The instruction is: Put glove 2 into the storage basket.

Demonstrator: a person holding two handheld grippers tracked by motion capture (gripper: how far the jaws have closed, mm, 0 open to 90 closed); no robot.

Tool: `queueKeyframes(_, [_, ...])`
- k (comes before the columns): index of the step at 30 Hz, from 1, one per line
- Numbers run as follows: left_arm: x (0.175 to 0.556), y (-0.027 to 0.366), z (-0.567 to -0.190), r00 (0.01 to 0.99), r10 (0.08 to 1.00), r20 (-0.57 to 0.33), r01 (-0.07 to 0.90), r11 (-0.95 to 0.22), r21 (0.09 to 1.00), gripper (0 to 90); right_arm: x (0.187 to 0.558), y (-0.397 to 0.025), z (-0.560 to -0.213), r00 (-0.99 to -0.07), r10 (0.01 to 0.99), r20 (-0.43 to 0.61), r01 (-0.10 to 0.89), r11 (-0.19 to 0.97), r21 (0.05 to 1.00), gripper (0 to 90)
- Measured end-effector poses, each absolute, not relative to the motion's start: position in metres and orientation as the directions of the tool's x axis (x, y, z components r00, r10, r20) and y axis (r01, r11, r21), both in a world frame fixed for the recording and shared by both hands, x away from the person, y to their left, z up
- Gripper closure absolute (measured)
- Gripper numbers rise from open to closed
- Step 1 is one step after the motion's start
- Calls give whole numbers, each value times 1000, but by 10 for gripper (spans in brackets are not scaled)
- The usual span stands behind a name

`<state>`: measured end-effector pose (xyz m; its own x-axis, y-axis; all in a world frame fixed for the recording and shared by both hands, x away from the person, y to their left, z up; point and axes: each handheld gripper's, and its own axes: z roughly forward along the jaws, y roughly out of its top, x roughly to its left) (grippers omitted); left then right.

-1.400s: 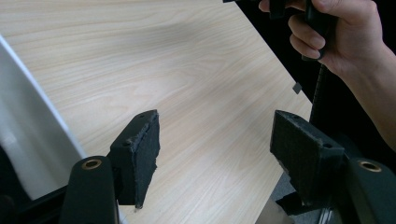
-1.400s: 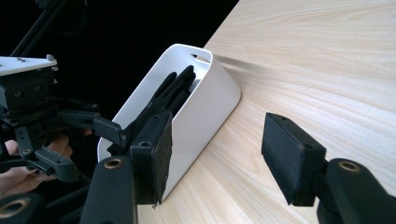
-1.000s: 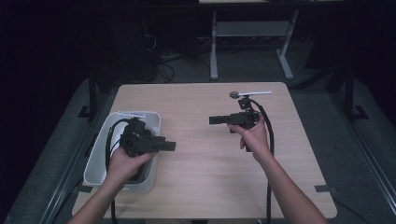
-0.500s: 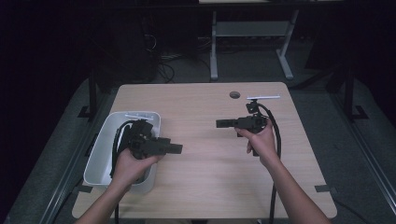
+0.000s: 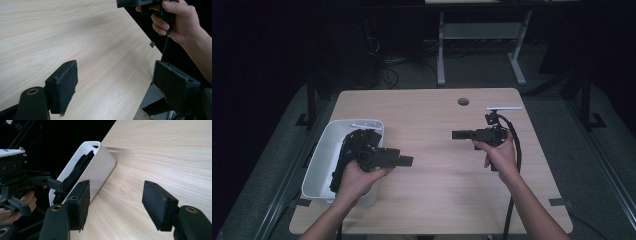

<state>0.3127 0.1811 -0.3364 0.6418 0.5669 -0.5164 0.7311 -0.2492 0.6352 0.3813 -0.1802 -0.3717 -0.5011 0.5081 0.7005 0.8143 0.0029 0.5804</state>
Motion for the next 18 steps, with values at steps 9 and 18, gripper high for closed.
queueKeyframes(9, [312, 169, -339, 649, 555, -520, 730, -263, 631, 203, 375, -193, -373, -497, 515, 698, 812, -8, 583, 387])
queueKeyframes(18, [312, 160, -342, 658, 544, -520, 725, -275, 631, 202, 370, -206, -380, -482, 519, 706, 818, -22, 575, 387])
